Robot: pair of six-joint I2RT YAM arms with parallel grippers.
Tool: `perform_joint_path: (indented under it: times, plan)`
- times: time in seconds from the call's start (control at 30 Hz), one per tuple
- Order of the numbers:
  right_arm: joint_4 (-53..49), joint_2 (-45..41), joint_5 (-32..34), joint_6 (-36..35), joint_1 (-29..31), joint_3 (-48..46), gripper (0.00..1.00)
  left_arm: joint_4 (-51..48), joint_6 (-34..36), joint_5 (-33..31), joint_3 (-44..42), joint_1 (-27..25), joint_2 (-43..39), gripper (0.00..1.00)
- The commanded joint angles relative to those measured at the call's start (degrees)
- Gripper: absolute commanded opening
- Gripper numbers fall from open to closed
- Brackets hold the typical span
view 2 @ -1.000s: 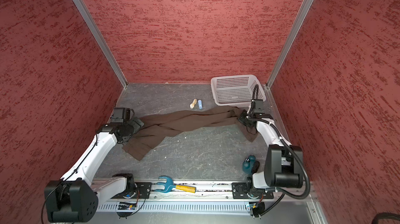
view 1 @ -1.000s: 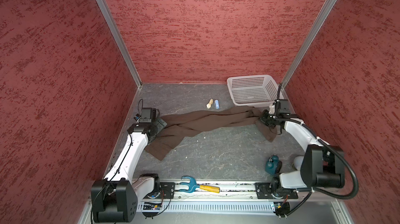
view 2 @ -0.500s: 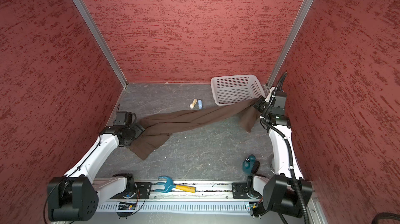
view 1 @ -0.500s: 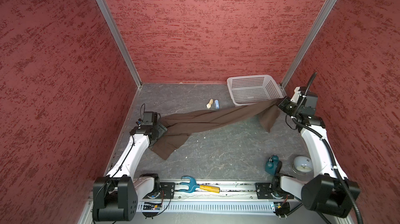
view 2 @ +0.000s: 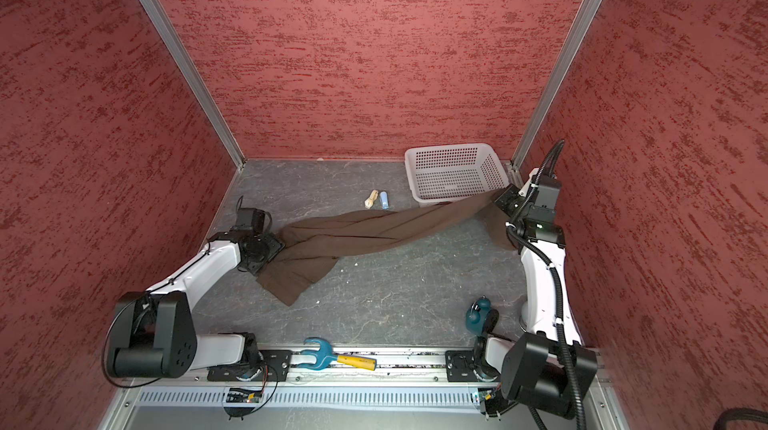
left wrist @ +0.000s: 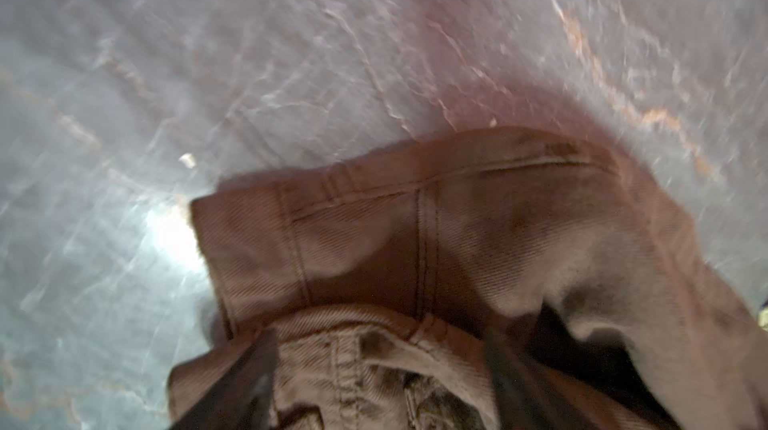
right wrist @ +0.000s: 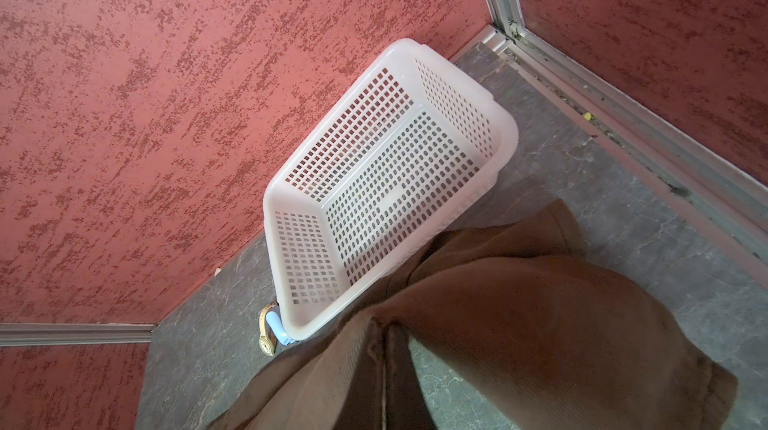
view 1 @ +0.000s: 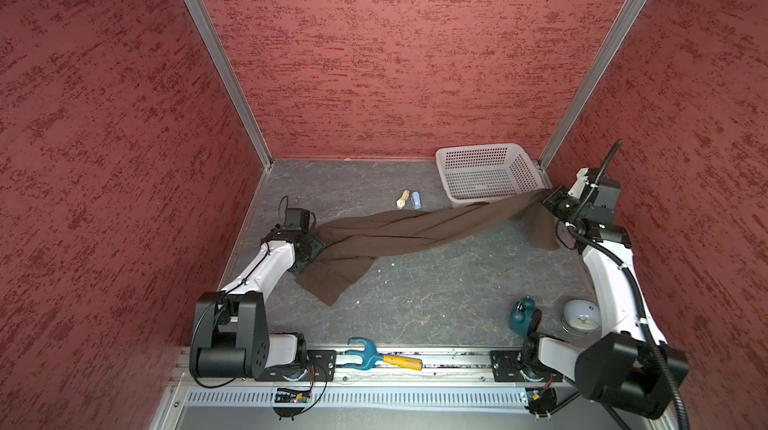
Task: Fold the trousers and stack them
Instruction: 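Lift the leg end with the right gripper while the left gripper holds the waistband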
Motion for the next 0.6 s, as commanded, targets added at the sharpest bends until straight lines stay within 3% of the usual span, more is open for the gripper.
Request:
perform_joint_path:
  times: [0.0, 0.33, 0.5, 0.57]
  plan:
    - [3.0, 0.4, 0.2, 0.2, -0.8, 0.7, 0.00, 1.2, 0.3, -0.6, 2.0, -2.1, 0.6, 0.50]
    - [4.6, 3.1, -2.3, 1.2, -1.1, 0.8, 0.00, -0.4, 1.2, -1.4, 2.3, -4.0, 0.5, 0.49]
    - [6.3, 2.5, -3.6, 2.9, -1.1, -0.7, 0.00, -3.1, -0.1, -0.9, 3.4, -4.2, 1.6, 0.66]
    - [6.9, 2.0, -4.3, 3.5, -1.1, -1.4, 0.00, -4.2, -1.2, -1.6, 4.0, -4.9, 3.7, 0.67]
